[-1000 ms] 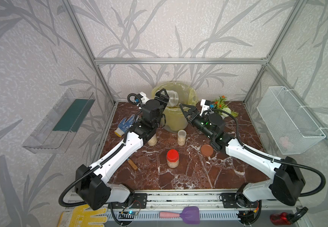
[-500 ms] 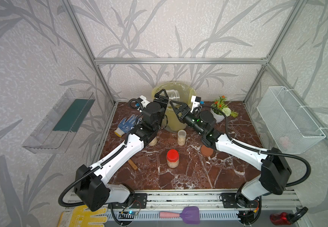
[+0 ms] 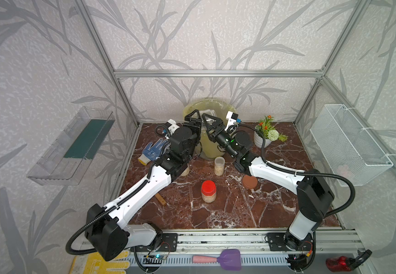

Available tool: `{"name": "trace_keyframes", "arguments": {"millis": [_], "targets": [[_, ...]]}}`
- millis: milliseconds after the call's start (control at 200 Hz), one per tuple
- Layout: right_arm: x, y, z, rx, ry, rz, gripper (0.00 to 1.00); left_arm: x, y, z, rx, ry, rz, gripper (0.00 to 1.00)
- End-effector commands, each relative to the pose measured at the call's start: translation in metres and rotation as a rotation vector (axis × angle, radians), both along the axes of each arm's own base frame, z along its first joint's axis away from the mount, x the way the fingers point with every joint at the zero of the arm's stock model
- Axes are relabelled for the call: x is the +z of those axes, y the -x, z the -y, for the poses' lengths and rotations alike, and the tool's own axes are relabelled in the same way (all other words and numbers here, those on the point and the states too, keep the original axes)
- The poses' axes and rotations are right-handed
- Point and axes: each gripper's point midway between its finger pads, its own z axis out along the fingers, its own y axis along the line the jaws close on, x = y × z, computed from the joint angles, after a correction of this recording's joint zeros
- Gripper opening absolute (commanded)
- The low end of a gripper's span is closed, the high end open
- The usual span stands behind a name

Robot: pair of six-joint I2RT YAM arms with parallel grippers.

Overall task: Empty expired oatmeal from jars
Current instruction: Place the jar at the center of the board.

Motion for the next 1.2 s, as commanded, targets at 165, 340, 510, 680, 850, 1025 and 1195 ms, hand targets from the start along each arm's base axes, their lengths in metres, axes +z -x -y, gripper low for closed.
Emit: {"name": "trace_keyframes", "arguments": {"millis": [165, 340, 510, 680, 850, 1025, 1195], "targets": [[0.029, 0.001, 0.002, 0.005, -0.086, 0.07, 0.99, 0.029, 0.015, -0.004, -0.026, 0.104, 0.062, 0.0], [0.021, -0.002, 0.001, 0.001, -0.085, 0.05, 0.96, 0.024, 0.011, 0.003, -0.049, 0.108, 0.048, 0.0], [0.016, -0.005, 0.0, 0.002, -0.079, 0.038, 0.86, 0.021, 0.008, 0.009, -0.069, 0.113, 0.037, 0.0], [0.013, -0.008, 0.0, -0.006, -0.062, 0.023, 0.67, 0.02, 0.007, 0.015, -0.096, 0.109, 0.031, 0.0], [0.003, -0.01, 0.003, -0.027, -0.047, -0.008, 0.41, 0.013, 0.004, 0.016, -0.094, 0.096, 0.002, 0.15], [-0.002, -0.009, 0.013, -0.064, -0.041, -0.024, 0.3, 0.011, 0.002, 0.014, -0.078, 0.093, -0.005, 0.58], [-0.003, -0.01, 0.018, -0.097, -0.007, -0.027, 0.27, 0.015, -0.001, 0.016, -0.101, 0.101, -0.002, 0.89]]}}
